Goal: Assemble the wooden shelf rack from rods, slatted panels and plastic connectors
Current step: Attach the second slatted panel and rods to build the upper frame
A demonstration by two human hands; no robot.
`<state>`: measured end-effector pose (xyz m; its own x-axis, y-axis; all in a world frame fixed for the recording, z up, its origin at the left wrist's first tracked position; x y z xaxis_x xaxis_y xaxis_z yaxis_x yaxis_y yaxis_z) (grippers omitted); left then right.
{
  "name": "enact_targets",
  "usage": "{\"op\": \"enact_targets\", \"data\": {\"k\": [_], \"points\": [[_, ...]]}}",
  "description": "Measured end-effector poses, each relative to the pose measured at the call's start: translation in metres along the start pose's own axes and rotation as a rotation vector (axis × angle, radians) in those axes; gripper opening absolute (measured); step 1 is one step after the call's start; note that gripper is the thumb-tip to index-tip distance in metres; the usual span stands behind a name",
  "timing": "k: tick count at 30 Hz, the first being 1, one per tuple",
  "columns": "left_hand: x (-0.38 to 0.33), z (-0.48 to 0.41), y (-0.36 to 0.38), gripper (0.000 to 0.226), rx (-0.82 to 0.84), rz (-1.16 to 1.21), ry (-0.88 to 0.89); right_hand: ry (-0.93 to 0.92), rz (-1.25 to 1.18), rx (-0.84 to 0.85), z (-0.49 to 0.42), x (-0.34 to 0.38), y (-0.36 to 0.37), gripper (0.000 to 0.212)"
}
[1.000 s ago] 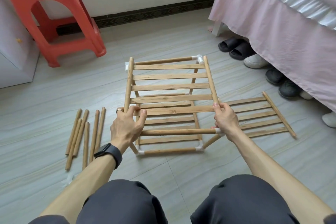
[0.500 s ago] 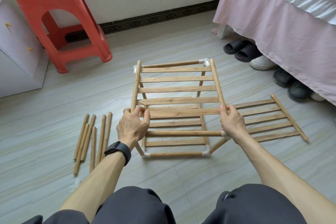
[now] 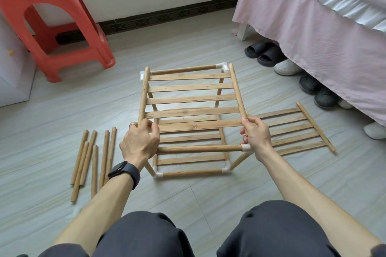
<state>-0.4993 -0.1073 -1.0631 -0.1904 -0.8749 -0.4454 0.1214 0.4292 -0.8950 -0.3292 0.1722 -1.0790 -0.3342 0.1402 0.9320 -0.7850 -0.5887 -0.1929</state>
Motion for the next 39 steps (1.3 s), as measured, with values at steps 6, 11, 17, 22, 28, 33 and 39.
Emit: {"op": "enact_targets", "data": {"k": [6,11,17,22,28,33,39], "points": [[0.002,-0.002,0.002,0.035,-0.002,0.03,-0.008,-0.036,-0.288,0.007,0.011,-0.014,-0.001,0.015],[0.005,-0.004,0.008,0.035,-0.055,0.082,-0.002,0.096,-0.365,0.084,-0.002,-0.01,0.001,0.018],[0.005,-0.007,0.01,0.05,-0.091,0.101,0.038,0.194,-0.409,0.261,-0.009,-0.007,-0.001,0.02],[0.003,-0.009,0.012,0.047,-0.096,0.089,0.035,0.143,-0.415,0.222,-0.013,-0.007,0.006,0.008],[0.0,-0.014,0.017,0.043,-0.088,0.059,0.027,0.159,-0.44,0.25,-0.018,-0.005,0.002,0.013],[-0.002,-0.017,0.018,0.039,-0.071,0.041,0.029,0.174,-0.478,0.247,-0.024,-0.001,0.002,0.019],[0.0,-0.017,0.018,0.039,-0.057,0.024,0.04,0.154,-0.443,0.218,-0.032,0.0,0.006,0.008]]}}
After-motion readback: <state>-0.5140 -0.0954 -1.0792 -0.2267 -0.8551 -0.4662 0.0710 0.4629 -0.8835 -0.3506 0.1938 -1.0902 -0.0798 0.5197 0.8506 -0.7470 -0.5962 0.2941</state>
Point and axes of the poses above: each hand's wrist, its own z-axis away from the middle knuckle, its own y-axis out of the palm, x = y × z, the point moved 1 cm from there along -z, towards the middle knuckle, and after that the axes turned 1 degree about x, right-handed, at the moved point
